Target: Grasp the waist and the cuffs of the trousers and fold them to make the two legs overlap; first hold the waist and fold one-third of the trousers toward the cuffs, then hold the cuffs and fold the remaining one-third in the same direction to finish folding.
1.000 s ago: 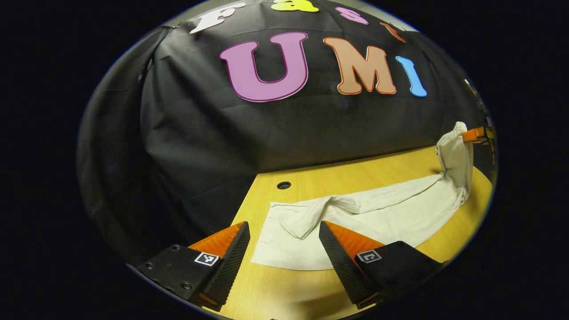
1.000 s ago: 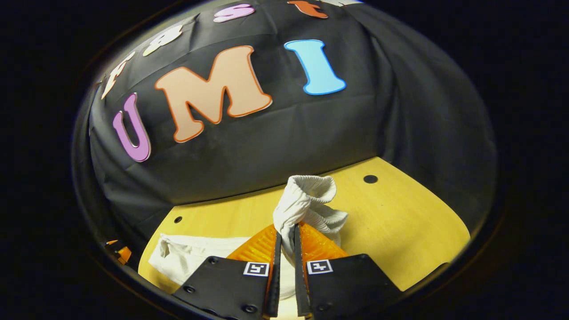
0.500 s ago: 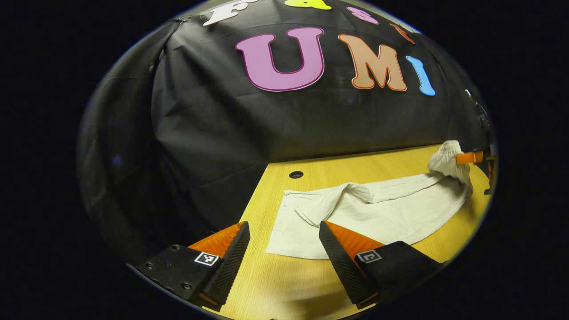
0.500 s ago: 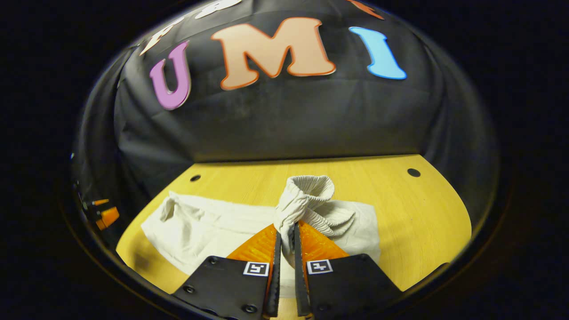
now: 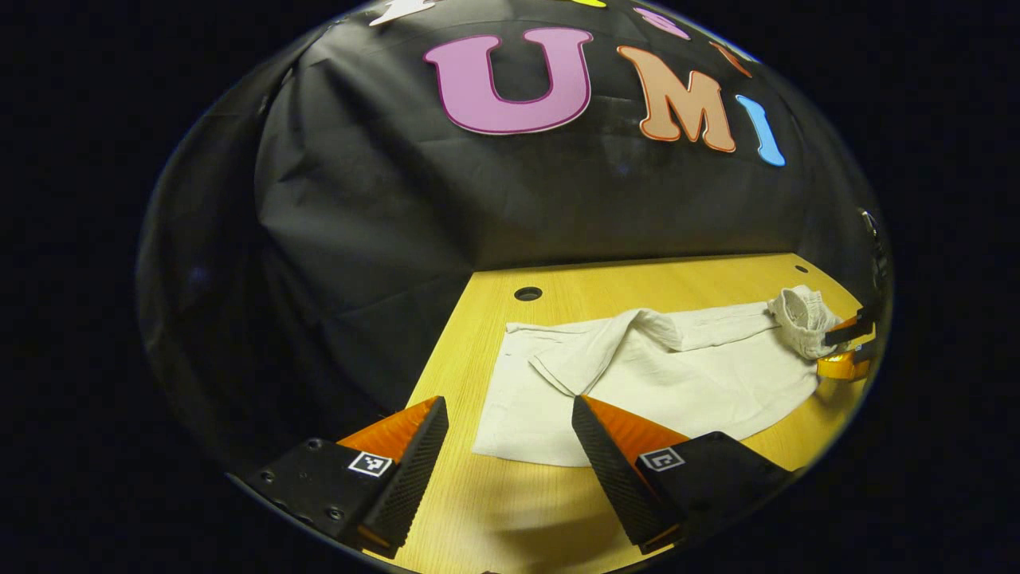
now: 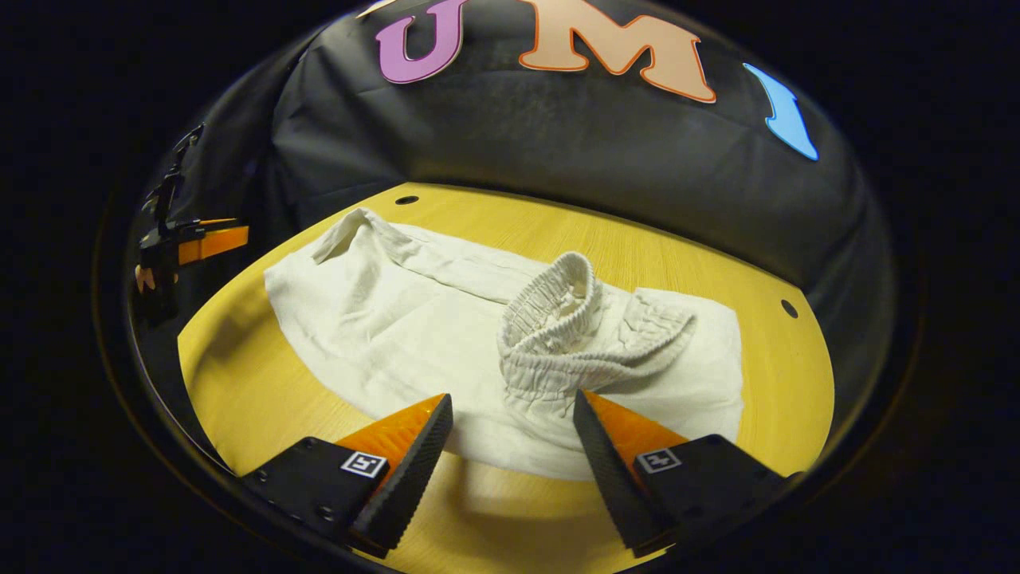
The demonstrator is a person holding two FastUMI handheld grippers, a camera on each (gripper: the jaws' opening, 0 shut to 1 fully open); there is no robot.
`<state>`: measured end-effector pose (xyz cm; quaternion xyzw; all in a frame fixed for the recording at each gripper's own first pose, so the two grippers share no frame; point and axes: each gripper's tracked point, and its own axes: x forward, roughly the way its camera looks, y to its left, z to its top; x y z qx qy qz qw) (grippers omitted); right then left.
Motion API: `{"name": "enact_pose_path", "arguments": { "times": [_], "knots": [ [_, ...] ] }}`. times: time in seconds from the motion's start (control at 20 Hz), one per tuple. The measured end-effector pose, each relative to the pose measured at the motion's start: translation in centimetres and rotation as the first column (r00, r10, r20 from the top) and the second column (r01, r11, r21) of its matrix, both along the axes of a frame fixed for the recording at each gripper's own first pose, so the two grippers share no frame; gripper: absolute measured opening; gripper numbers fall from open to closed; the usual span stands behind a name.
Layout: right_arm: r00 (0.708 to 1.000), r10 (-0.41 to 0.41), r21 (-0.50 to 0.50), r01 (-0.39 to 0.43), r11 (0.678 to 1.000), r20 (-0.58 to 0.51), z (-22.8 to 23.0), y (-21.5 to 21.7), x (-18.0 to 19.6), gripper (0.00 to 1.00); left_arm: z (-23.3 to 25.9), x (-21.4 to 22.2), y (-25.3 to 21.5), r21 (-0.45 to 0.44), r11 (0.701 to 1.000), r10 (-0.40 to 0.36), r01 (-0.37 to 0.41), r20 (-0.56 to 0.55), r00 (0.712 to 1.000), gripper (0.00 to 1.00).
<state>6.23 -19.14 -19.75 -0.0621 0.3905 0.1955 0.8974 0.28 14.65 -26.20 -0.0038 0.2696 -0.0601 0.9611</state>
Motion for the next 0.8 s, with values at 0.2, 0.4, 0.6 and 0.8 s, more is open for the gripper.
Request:
{"name": "enact_pose_path", "arguments": {
  "times": [0.2, 0.4, 0.6, 0.8],
  "knots": [
    [0.998, -0.067, 0.016, 0.067, 0.998, -0.001, 1.0, -0.1, -0.9, 0.98, -2.4, 0.5, 0.6, -0.049, 0.999, 0.015, -0.017, -0.041, 0.999, 0.96],
    [0.994, -0.113, -0.003, 0.113, 0.994, -0.005, 1.6, -1.0, -1.0, 0.98, -4.9, 0.7, 1.2, -0.102, 0.994, 0.024, -0.035, -0.109, 0.994, 0.97],
    [0.991, -0.131, -0.025, 0.131, 0.991, -0.005, 1.3, -1.4, -1.3, 0.98, -7.7, 0.7, 0.8, -0.125, 0.991, 0.014, -0.037, -0.181, 0.983, 0.97],
    [0.990, -0.143, -0.042, 0.143, 0.989, -0.004, 1.4, -1.9, -1.6, 0.98, -8.8, 0.7, 0.3, -0.129, 0.991, -0.004, -0.025, -0.218, 0.976, 0.94]
  ]
}}
